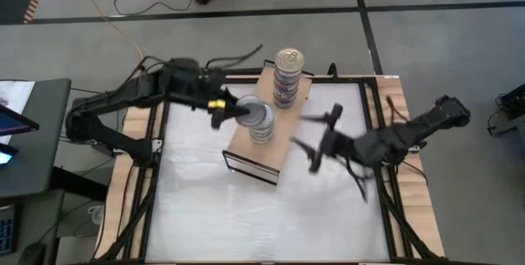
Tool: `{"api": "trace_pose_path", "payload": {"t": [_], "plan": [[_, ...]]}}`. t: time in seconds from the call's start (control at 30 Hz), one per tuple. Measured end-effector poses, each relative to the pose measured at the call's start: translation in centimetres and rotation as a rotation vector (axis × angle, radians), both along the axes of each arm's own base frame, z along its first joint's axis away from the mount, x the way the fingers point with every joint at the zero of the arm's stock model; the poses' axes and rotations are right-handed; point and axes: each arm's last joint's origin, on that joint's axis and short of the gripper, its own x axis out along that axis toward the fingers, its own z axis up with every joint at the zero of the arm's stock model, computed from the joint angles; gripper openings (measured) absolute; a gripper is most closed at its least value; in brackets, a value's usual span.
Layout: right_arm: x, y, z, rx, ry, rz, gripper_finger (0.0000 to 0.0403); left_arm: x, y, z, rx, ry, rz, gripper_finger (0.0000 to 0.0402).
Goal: Stack canned seafood by type on shelf
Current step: Stack the green tuna can on top of the stacked green tuna can on the shelf
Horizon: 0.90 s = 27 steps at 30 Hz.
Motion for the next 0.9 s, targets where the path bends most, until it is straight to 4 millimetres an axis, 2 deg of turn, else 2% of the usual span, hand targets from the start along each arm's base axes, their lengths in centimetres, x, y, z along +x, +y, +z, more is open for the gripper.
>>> {"api": "trace_pose_path", "payload": {"t": [0.17,0.27,0.33,0.5,0.9], "plan": [[-0.3,-2.1,0.2,0.039,0.014,-0.012,0.0305,0.1,2.8,-0.3,-0.035,-0.005,-0.031,0.0135],[0.4,-2.9,0.1,0.063,0.02,0.081,0.0305,0.3,4.4,-0.5,-0.061,-0.011,-0.058,0.0135],[1.2,-3.5,-0.3,0.064,0.035,0.071,0.0305,0.7,5.0,-1.0,-0.076,0.007,-0.064,0.0135],[2.6,-4.4,-1.3,0.066,0.065,0.039,0.0306,1.7,4.6,-1.5,-0.084,0.016,-0.111,0.0135],[3.2,-5.4,-0.7,0.062,0.012,0.106,0.0307,3.1,4.4,-2.7,-0.109,0.073,-0.097,0.0135]]}}
